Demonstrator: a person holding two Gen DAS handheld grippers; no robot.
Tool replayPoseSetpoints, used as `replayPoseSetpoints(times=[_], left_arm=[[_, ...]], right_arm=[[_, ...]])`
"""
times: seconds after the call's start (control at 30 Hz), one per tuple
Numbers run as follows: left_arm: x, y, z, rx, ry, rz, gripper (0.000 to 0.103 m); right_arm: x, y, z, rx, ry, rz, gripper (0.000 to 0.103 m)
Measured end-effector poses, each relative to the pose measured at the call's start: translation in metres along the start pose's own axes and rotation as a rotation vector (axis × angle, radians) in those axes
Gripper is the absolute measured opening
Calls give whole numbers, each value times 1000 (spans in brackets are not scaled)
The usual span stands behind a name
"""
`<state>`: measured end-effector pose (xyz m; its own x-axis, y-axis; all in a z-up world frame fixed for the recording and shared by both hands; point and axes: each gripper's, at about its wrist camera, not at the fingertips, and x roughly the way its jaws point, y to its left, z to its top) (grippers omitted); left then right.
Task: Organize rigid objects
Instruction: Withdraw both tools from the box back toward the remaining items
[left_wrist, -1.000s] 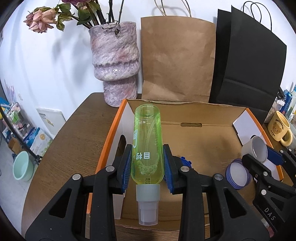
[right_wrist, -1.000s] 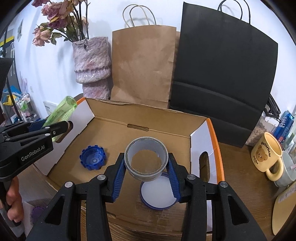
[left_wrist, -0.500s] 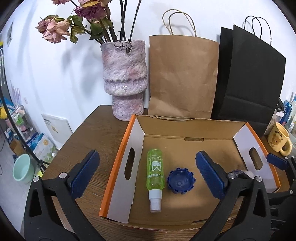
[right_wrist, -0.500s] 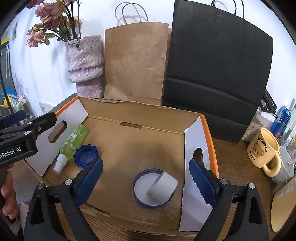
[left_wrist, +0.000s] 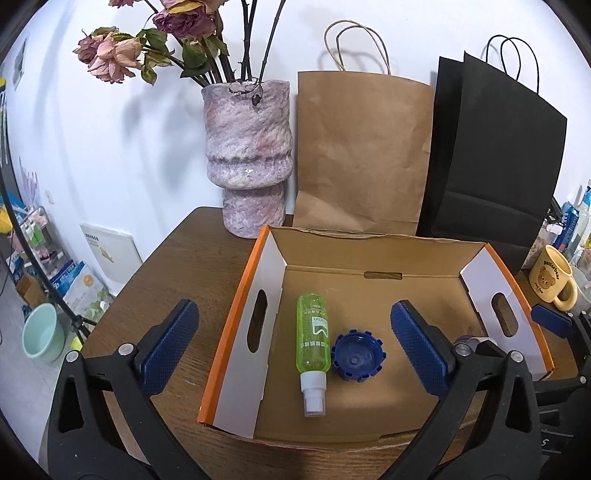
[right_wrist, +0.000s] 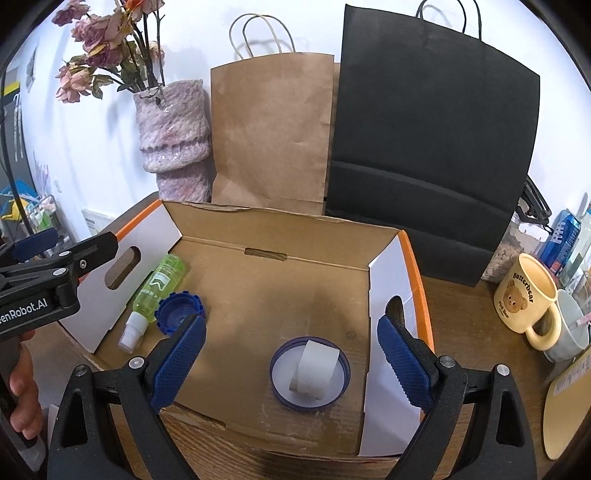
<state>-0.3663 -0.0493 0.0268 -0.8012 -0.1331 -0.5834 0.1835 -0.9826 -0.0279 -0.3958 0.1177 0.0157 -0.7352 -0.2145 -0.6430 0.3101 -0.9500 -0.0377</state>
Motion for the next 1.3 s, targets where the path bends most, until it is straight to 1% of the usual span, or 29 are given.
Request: replayPoseSetpoints(times=[0.23, 0.33, 0.47, 0.63, 0.93, 1.3], left_arm=[[-10, -1, -5, 11, -8, -4, 103], [-16, -2, -8, 21, -20, -3, 103], [-25, -2, -13, 23, -25, 4, 103], [-38, 0, -19, 18, -36, -4, 103], [-55, 2, -37, 21, -35, -5, 103], [-76, 6, -60, 29, -39, -7, 103]], right_arm=[[-11, -2, -3, -2, -16, 4, 97], [-19, -3, -4, -4, -39, -10, 97], [-30, -5, -6, 0, -58, -7, 97], [-44, -6, -12, 5, -82, -10, 97], [-68, -8, -31, 5, -90, -35, 97], [-100, -13, -53, 39, -121, -36, 97]])
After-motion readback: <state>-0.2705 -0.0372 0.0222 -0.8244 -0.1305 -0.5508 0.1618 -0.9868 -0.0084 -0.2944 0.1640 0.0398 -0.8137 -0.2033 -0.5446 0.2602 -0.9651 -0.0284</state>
